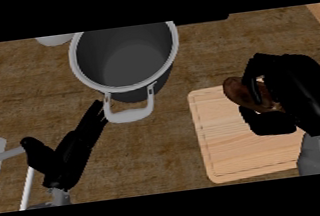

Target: Pick the sweet potato from the cutting board and place it in the pot

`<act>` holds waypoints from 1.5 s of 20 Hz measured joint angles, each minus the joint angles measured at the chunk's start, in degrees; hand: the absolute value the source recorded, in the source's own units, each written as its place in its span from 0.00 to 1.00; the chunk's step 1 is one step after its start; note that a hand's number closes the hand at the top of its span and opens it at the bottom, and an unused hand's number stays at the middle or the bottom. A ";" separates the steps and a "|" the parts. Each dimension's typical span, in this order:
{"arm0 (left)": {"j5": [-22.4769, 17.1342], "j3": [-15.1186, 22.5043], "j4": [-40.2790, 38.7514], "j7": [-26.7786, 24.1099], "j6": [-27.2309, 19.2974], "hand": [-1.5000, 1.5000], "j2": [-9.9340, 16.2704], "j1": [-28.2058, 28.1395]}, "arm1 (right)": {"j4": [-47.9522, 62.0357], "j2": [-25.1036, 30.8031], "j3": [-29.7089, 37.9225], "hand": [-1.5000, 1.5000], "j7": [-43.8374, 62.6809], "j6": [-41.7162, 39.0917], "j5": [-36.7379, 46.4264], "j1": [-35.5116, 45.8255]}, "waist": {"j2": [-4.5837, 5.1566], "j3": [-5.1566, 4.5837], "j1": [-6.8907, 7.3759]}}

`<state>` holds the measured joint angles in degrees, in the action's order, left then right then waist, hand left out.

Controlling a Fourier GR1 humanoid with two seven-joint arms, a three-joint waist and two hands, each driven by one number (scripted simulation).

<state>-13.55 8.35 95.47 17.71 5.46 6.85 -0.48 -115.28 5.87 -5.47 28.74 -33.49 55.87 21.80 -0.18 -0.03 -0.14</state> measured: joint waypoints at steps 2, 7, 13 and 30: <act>0.19 0.12 0.40 0.31 0.00 0.50 -0.01 -0.14 | -1.83 -0.72 1.23 1.00 1.12 -1.83 -1.87 3.54 | 0.01 0.00 0.12; -0.53 -0.38 0.54 1.25 0.84 0.50 0.21 0.50 | -0.71 -4.07 3.38 1.00 6.11 -1.98 -7.59 13.67 | 0.07 -0.01 0.53; 0.90 0.12 -0.97 -0.62 0.71 0.50 -0.98 0.53 | 7.93 -5.44 6.28 1.00 12.41 0.11 -12.66 27.93 | 0.14 -0.02 0.74; 0.92 -0.27 -0.39 1.43 1.39 0.50 -1.43 2.15 | 55.80 -5.83 5.32 1.00 -1.34 23.57 -12.96 50.30 | 0.70 -0.04 2.29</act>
<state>-12.63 8.08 95.08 19.13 6.85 5.42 1.67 -59.47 0.04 -0.15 27.40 -9.92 42.92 72.10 0.52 -0.07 2.15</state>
